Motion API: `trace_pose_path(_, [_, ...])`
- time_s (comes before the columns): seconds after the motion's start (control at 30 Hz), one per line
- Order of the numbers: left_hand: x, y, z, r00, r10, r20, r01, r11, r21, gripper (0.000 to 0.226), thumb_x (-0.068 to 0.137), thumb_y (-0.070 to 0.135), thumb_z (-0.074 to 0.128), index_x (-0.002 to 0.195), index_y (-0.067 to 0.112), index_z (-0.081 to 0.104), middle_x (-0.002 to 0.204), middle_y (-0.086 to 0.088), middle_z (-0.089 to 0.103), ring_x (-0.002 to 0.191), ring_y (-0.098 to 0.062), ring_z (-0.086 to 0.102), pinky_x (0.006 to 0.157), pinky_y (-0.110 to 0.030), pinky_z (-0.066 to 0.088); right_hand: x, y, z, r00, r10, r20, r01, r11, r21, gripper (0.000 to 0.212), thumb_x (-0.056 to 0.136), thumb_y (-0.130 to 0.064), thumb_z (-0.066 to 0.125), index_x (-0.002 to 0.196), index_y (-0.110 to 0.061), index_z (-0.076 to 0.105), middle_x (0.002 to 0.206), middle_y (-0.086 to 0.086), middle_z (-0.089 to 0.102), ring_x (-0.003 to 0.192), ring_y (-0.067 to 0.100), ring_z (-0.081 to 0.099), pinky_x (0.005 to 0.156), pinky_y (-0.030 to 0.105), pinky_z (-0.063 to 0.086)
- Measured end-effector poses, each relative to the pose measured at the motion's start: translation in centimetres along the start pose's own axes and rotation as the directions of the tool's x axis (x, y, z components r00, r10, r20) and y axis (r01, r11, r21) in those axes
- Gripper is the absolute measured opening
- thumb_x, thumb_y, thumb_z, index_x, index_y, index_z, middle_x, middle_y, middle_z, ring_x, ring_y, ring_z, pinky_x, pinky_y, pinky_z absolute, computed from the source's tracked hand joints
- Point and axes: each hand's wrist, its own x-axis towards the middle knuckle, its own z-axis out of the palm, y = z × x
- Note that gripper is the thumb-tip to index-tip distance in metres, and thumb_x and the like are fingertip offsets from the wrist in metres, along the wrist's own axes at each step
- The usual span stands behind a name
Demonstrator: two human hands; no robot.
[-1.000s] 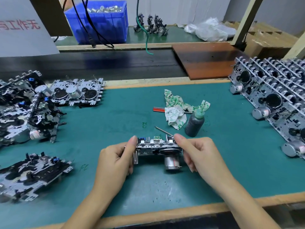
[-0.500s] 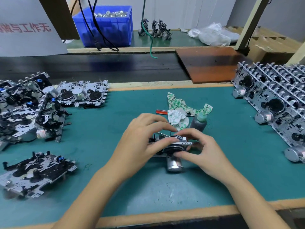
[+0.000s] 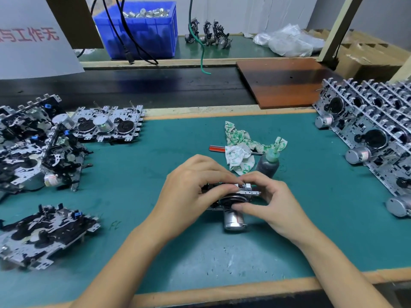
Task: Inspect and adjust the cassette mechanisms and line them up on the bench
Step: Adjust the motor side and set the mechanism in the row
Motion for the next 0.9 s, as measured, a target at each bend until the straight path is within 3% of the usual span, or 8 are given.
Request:
trace_pose_path(0.33, [0.2,-0.4,0.4,0.998,0.057,-0.008,-0.058,0.997,-0.054,0.021,0.085,0.035,0.060,0.094,0.027,0.077,0.089,0.017,0.068,0.093,-0.011,0.059,0.081,-0.033,0.049,0.1,-0.1,-0.3,0.999,0.002,0.040,-0.004,0.999,0.051,0.032,0.065,0.001,0.080,0.088,-0.017,0.069,0.087,-0.003,0.067,0.085,0.008,0.062,0.080,0.016,0.046])
trace_pose_path(0.47, [0.2,-0.6,0.3,0.999,0.053,-0.001,-0.053,0.999,-0.011,0.023,0.086,0.038,0.057,0.094,0.028,0.076,0.101,0.019,0.066,0.105,-0.011,0.053,0.092,-0.028,0.044,0.1,-0.1,-0.3,0.999,-0.002,0.036,0.001,0.999,0.037,0.032,0.064,-0.005,0.081,0.087,-0.022,0.069,0.088,-0.004,0.065,0.085,0.007,0.061,0.081,0.016,0.045])
trace_pose_path(0.6, [0.3,-0.5,0.3,0.999,0.042,0.030,-0.041,0.999,-0.020,0.022,0.085,0.037,0.060,0.094,0.025,0.077,0.102,0.021,0.065,0.111,-0.011,0.051,0.095,-0.028,0.043,0.1,-0.1,-0.4,1.000,0.005,0.014,-0.005,1.000,0.013,0.032,0.059,-0.023,0.079,0.089,-0.026,0.069,0.094,-0.001,0.065,0.094,0.012,0.061,0.088,0.027,0.046])
trace_pose_path(0.73, [0.2,-0.5,0.3,0.999,0.029,0.017,-0.029,1.000,-0.010,0.017,0.083,0.034,0.066,0.094,0.027,0.077,0.101,0.023,0.064,0.111,-0.008,0.050,0.095,-0.026,0.042,-0.2,-0.1,-0.2,0.999,-0.026,0.022,0.026,0.999,-0.020,0.035,0.065,-0.009,0.081,0.092,-0.027,0.067,0.094,-0.007,0.063,0.094,0.007,0.060,0.085,0.017,0.044])
trace_pose_path(0.8, [0.2,-0.5,0.2,0.999,0.022,0.024,-0.022,1.000,-0.009,0.017,0.083,0.033,0.065,0.095,0.028,0.076,0.101,0.022,0.065,0.113,-0.008,0.051,0.096,-0.026,0.042,-0.6,-0.1,-0.6,0.998,-0.039,0.039,0.044,0.988,-0.146,0.041,0.066,-0.013,0.083,0.097,-0.032,0.065,0.099,-0.016,0.061,0.098,0.002,0.058,0.085,0.011,0.040])
trace_pose_path(0.9, [0.0,-0.5,0.3,1.000,0.004,0.014,-0.004,1.000,-0.007,0.019,0.083,0.039,0.064,0.096,0.032,0.075,0.101,0.023,0.066,0.114,-0.008,0.051,0.096,-0.028,0.043,-1.7,0.3,-1.1,0.990,-0.130,-0.052,0.087,0.864,-0.496,0.040,0.065,-0.041,0.081,0.101,-0.039,0.062,0.099,-0.018,0.059,0.095,0.004,0.054,0.083,0.015,0.039])
